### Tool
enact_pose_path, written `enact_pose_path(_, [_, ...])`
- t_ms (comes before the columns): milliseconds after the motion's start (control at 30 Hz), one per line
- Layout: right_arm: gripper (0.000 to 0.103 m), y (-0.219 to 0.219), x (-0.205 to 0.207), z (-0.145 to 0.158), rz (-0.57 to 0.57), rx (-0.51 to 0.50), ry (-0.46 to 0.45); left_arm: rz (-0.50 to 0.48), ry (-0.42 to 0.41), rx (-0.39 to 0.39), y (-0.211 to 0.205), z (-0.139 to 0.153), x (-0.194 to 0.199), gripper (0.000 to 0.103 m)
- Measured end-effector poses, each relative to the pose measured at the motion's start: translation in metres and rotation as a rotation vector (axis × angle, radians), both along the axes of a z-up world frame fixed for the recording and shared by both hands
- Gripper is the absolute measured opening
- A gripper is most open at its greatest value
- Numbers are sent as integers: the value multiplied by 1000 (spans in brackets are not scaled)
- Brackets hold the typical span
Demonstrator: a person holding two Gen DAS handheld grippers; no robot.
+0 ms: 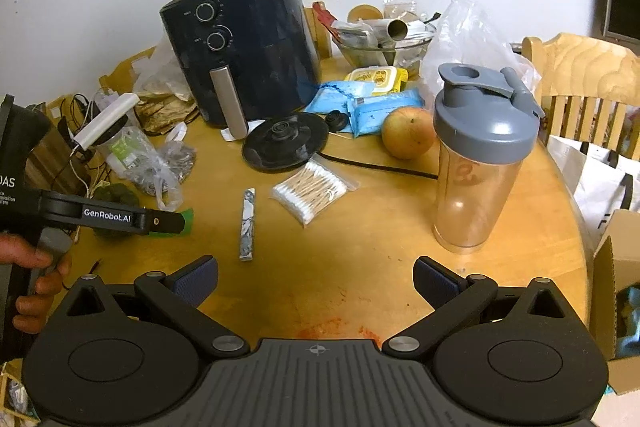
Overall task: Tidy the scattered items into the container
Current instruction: 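Withdraw both grippers from the box, left gripper toward the marble-patterned strip, then close the left gripper around the grey-white marble-patterned strip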
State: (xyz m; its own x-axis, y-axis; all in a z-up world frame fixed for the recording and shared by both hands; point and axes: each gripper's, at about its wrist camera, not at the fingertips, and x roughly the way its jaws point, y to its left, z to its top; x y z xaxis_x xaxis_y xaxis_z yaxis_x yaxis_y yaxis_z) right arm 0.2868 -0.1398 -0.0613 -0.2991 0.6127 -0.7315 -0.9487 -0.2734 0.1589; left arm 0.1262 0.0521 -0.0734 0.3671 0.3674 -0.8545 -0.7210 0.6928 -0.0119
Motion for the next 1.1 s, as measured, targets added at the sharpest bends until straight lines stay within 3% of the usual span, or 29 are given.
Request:
enact_pose_path(567, [103, 5, -5, -7, -15, -32, -40, -16, 29, 13, 13, -6, 11, 90])
enact_pose_path(1100, [103, -11, 5, -15, -45, -69, -38, -63, 82, 22, 29, -48, 40, 90])
